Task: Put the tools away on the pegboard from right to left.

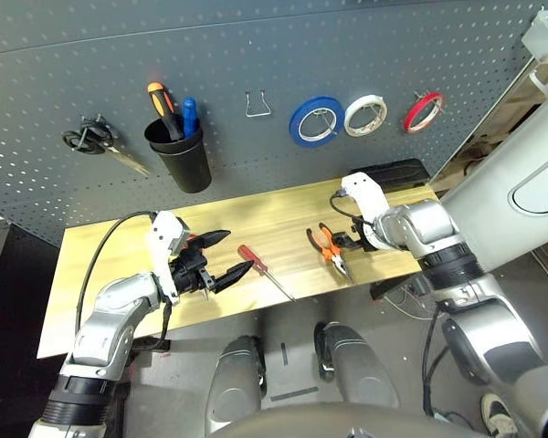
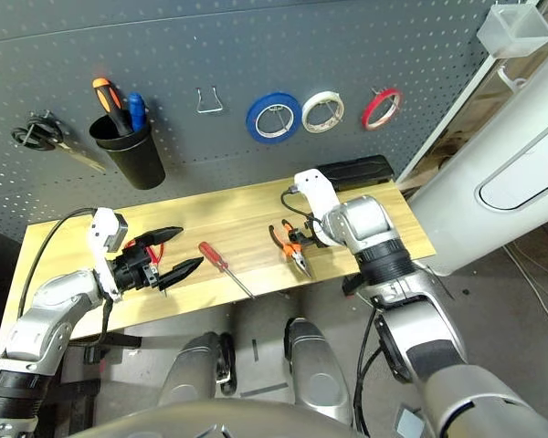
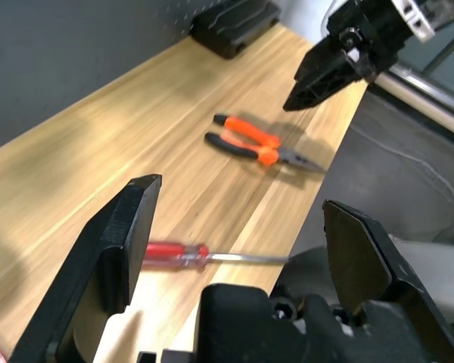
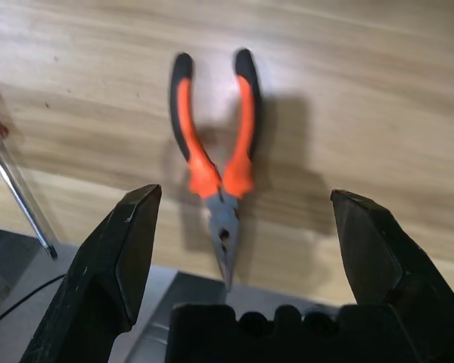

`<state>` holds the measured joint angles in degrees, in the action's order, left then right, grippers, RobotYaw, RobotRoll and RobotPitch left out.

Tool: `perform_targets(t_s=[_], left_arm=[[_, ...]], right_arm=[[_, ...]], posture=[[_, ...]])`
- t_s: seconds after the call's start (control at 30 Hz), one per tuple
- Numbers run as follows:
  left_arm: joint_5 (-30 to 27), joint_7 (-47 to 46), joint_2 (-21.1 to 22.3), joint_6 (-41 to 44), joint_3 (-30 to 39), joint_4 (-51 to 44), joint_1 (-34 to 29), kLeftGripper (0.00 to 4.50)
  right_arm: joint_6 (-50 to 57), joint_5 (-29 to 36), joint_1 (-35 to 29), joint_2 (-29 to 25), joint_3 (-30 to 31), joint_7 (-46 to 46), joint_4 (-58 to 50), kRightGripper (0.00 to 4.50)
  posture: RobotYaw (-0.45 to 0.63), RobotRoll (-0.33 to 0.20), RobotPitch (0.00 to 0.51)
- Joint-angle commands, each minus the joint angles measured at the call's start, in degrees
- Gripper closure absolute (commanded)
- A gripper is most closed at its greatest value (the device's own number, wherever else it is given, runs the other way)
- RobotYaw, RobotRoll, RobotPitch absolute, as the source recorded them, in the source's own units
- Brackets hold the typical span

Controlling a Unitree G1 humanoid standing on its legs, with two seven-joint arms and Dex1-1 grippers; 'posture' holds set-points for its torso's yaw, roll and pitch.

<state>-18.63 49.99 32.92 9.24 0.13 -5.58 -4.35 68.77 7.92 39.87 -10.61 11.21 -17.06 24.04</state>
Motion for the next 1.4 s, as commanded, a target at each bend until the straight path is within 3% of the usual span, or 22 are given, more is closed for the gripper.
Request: perform_targets(t_s=[0.03, 0.4, 0.93, 1.27, 1.4], left_arm=[[1.5, 0.6, 0.7, -0.4, -0.9, 1.3, -0.4, 0.0], [0.5, 0.7, 1.9, 3.3, -1.2, -3.3, -1.5, 0.0], [-2.2, 0.0, 3.9, 8.1, 1.2, -12.3, -7.4, 0.0], [-3.1, -1.7, 3.7, 11.4, 1.2, -16.4, -8.1, 0.0], [-2.9, -2.1, 3.4, 11.1, 1.2, -15.8, -7.7, 0.0]], right_arm=[[-2.1, -1.4, 1.3, 1.5, 0.5, 0.6, 5.3, 0.02], [-10.3, -4.3, 5.5, 6.2, -0.5, 1.3, 19.9, 0.02], [-13.0, -6.0, 6.0, 8.5, -1.8, 2.1, 23.9, 0.02], [-17.5, -7.3, 7.7, 9.0, -2.7, 3.1, 30.2, 0.02], [-18.3, -7.7, 7.9, 9.2, -3.4, 2.9, 31.3, 0.83]], posture=[[-0.07, 0.0, 0.184], [-0.06, 0.0, 0.208], [-0.01, 0.0, 0.29], [0.01, 0.0, 0.293], [0.01, 0.0, 0.274]])
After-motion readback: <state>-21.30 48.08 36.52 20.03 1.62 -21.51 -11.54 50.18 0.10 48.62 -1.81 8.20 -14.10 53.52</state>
